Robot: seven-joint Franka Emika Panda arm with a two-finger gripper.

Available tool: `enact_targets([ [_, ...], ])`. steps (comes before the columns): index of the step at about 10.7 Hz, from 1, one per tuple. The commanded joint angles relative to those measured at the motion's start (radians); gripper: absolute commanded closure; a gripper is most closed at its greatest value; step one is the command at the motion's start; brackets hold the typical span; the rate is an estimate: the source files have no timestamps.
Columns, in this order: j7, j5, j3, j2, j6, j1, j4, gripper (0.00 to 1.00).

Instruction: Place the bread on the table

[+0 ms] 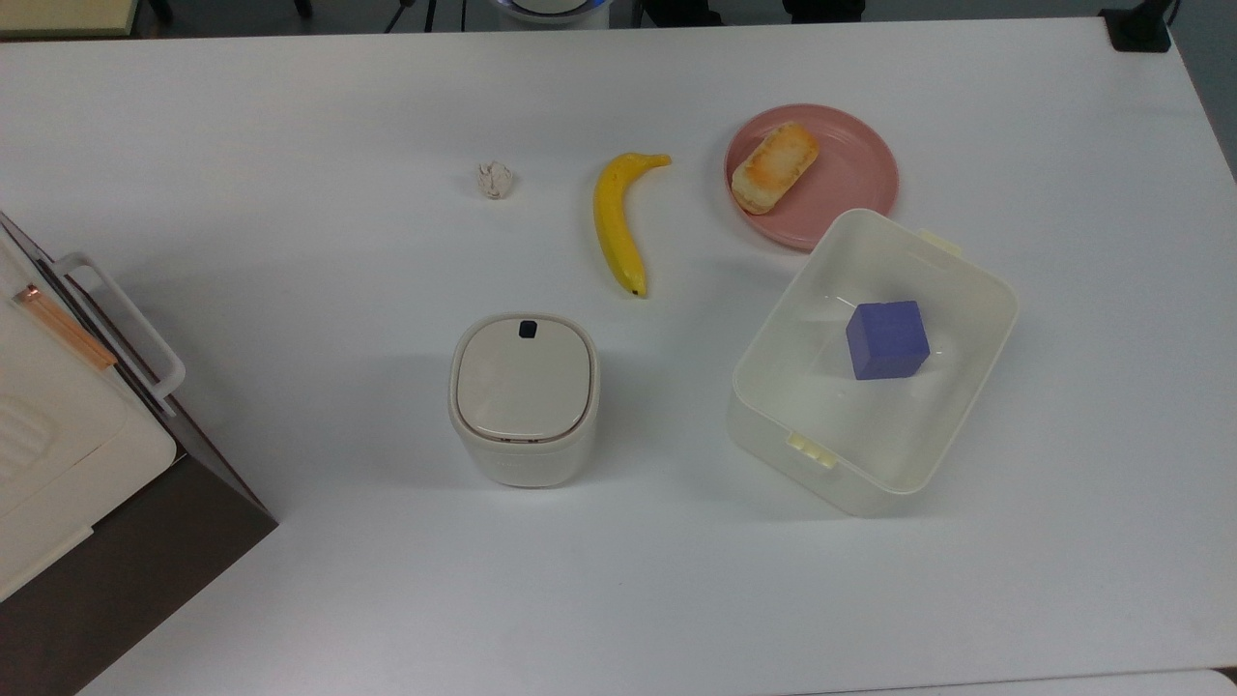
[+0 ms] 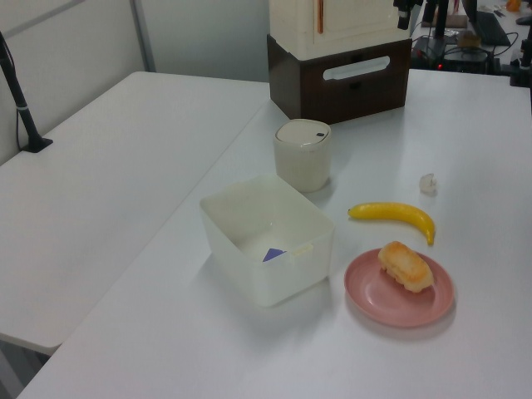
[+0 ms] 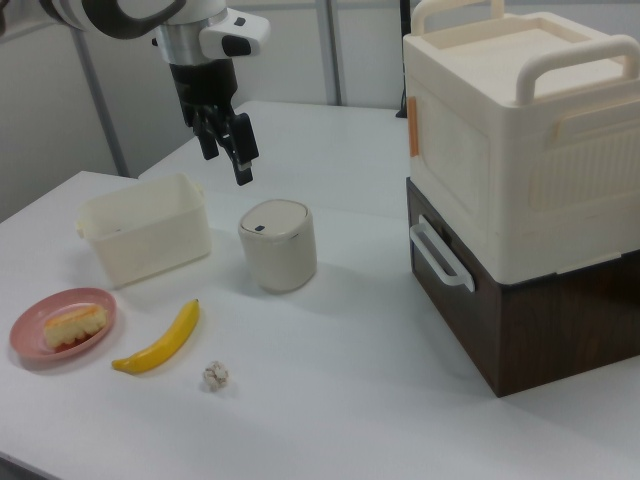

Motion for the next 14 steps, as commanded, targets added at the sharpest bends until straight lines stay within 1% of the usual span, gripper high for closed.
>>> enact_targets([
  [1,0.01,0.007,-0.009,-0.023,0.003,-0.002,-0.02,0.0],
  [10,0.008,0.007,-0.006,-0.024,0.0,-0.005,-0.023,0.0],
  [11,-0.022,0.007,-0.009,-0.026,-0.001,-0.005,-0.021,0.0],
  [12,-0.085,0.007,-0.012,-0.029,-0.006,-0.006,-0.021,0.0],
  [14,-0.102,0.007,-0.013,-0.029,-0.017,-0.006,-0.018,0.0],
])
